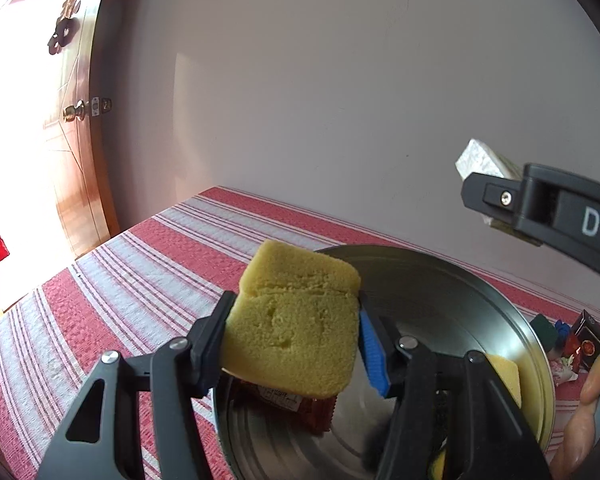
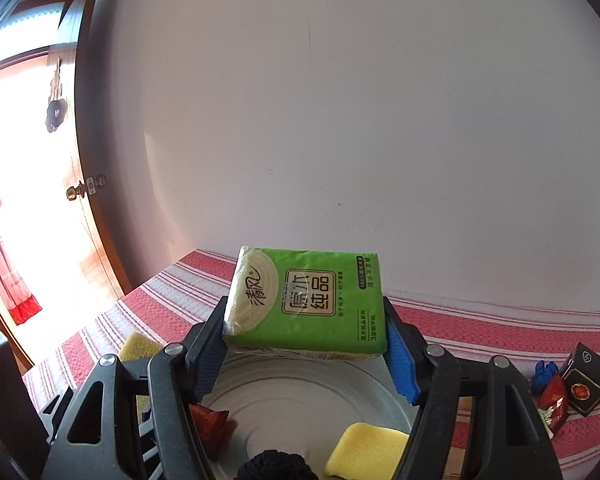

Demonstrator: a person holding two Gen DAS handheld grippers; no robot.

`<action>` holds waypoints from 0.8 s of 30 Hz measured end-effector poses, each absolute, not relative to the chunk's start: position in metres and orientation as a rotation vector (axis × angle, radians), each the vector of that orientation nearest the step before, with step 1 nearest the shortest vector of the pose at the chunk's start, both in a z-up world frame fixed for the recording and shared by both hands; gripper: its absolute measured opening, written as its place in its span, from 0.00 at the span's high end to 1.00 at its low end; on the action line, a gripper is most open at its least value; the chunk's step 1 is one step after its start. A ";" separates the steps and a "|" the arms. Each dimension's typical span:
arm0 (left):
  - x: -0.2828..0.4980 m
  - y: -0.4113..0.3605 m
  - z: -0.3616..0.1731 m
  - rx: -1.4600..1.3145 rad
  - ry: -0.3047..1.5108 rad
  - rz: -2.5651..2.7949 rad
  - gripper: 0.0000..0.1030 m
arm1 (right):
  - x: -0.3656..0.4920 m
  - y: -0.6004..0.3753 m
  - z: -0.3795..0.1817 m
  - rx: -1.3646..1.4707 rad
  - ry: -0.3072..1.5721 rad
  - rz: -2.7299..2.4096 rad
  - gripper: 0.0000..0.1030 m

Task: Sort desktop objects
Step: 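Move both held items over the silver tin, left tool with sponge, right tool with tissue pack, then open both tools to drop the sponge block and tissue pack into the tin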

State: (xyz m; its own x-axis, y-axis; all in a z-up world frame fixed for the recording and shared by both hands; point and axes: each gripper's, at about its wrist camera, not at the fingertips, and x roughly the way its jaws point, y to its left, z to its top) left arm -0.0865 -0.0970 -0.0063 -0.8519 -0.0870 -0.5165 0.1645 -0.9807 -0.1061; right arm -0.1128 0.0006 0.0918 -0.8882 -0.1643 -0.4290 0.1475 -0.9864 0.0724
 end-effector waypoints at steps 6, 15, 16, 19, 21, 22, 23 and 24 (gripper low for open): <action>-0.088 -0.092 -0.006 0.782 0.155 -2.889 0.45 | -0.150 -0.012 0.071 0.870 -0.052 -2.817 0.31; -0.091 -0.095 -0.007 0.800 0.148 -2.887 0.41 | -0.170 -0.018 0.047 1.049 -0.143 -2.654 0.30; -0.091 -0.094 -0.006 0.794 0.142 -2.880 0.33 | -0.171 -0.018 0.046 1.058 -0.148 -2.639 0.30; -0.086 -0.094 -0.001 0.736 0.152 -2.876 0.00 | -0.167 -0.015 0.045 1.071 -0.162 -2.627 0.21; -0.083 -0.093 -0.001 0.713 0.145 -2.873 0.01 | -0.161 -0.010 0.048 1.045 -0.197 -2.633 0.18; -0.085 -0.092 -0.001 0.723 0.133 -2.871 0.01 | -0.158 -0.007 0.049 1.031 -0.216 -2.641 0.18; -0.085 -0.091 -0.001 0.720 0.120 -2.867 0.01 | -0.153 -0.003 0.050 1.016 -0.238 -2.649 0.17; -0.084 -0.090 0.000 0.710 0.113 -2.862 0.01 | -0.149 0.001 0.050 1.002 -0.259 -2.664 0.17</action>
State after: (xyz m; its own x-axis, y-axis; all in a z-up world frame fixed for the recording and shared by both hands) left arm -0.0843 -0.0904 -0.0003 -0.8672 -0.1659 -0.4694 0.2023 -0.9789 -0.0277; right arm -0.1490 0.0011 0.0495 -0.7192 -0.3230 -0.6152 0.1986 -0.9440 0.2635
